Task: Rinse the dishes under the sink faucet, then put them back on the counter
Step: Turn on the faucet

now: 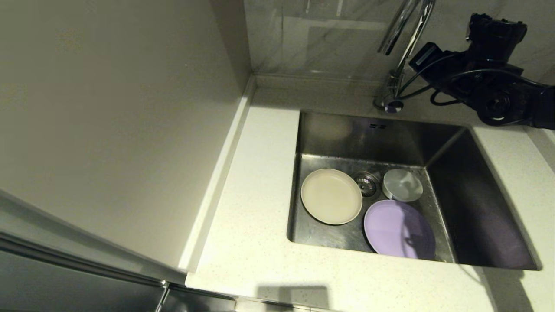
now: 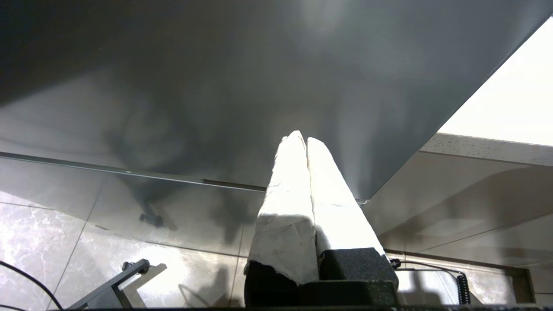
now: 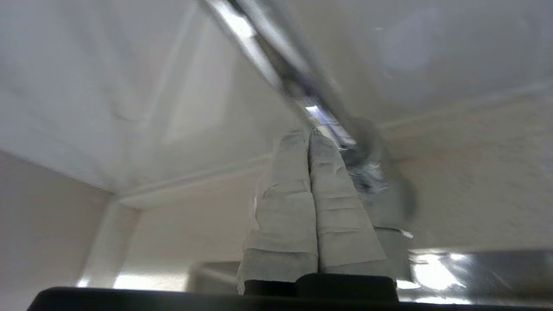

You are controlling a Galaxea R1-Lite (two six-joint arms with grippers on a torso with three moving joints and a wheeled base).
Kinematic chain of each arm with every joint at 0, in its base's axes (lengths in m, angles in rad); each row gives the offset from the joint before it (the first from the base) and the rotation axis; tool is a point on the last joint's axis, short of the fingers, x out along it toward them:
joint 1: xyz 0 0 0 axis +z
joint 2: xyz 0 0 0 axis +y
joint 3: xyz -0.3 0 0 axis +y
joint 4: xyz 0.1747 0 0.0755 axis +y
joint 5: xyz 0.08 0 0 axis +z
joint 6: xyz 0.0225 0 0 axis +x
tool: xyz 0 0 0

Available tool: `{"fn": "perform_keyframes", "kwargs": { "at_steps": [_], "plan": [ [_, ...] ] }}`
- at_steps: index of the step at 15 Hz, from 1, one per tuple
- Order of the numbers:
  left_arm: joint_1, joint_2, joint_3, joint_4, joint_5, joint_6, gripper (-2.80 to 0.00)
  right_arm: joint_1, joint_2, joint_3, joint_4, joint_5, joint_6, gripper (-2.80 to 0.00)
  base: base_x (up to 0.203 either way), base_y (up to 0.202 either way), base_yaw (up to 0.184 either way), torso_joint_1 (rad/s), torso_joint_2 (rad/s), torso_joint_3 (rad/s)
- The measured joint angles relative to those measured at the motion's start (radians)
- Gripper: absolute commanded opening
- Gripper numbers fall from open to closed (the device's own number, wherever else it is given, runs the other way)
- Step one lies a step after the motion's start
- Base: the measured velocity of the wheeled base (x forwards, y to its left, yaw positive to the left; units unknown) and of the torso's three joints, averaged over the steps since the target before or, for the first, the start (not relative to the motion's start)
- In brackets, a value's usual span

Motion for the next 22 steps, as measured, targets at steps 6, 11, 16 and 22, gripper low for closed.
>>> {"fn": "perform_keyframes", "kwargs": {
  "at_steps": [6,11,16,22],
  "plan": [
    [0.000,0.000,0.000,0.000,0.000,0.000,-2.80,0.008,0.029,-0.012,-0.006,0.061,-0.050,-2.80,0.000,0.000,0.000,0.000,0.00,0.000],
    [0.000,0.000,0.000,0.000,0.000,-0.001,-2.80,0.011,0.040,-0.003,-0.004,0.099,-0.112,-2.80,0.000,0.000,0.000,0.000,0.00,0.000],
    [0.000,0.000,0.000,0.000,0.000,-0.001,-2.80,0.005,0.028,0.043,0.002,0.119,-0.151,-2.80,0.000,0.000,0.000,0.000,0.00,0.000],
    [0.000,0.000,0.000,0.000,0.000,-0.001,-2.80,-0.023,-0.025,0.155,0.016,0.172,-0.170,-2.80,0.000,0.000,0.000,0.000,0.00,0.000]
  ]
}}
